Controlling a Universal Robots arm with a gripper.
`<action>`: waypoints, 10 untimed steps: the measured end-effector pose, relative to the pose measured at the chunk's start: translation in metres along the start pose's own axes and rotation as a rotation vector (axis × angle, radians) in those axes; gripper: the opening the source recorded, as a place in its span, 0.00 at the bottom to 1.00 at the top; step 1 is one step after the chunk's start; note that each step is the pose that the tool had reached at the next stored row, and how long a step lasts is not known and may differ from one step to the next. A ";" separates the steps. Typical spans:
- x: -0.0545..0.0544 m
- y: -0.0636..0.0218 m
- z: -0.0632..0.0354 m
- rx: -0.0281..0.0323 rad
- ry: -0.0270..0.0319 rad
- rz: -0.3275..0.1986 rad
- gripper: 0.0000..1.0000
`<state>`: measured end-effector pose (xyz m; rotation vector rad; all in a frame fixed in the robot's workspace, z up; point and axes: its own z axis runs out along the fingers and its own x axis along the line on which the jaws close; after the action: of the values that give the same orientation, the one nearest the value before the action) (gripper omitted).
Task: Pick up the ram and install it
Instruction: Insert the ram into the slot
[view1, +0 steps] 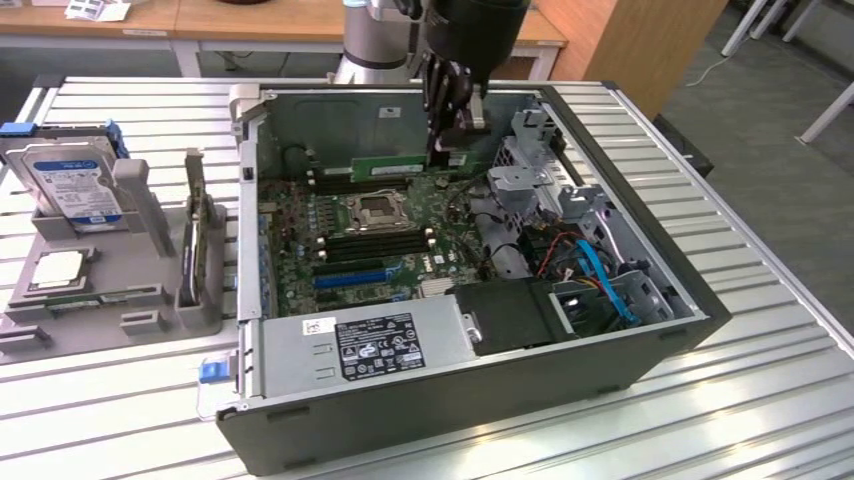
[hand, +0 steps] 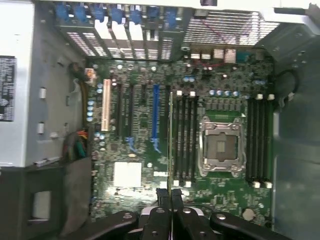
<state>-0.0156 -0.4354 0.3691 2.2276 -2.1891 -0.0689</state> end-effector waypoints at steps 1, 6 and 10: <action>-0.004 0.0000 0.0003 0.0001 0.0008 0.000 0.12; -0.027 -0.0003 0.0020 0.0002 0.0024 0.000 0.12; -0.041 -0.0006 0.0031 0.0003 0.0033 0.000 0.12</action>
<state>-0.0159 -0.3940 0.3668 2.2261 -2.1877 -0.0648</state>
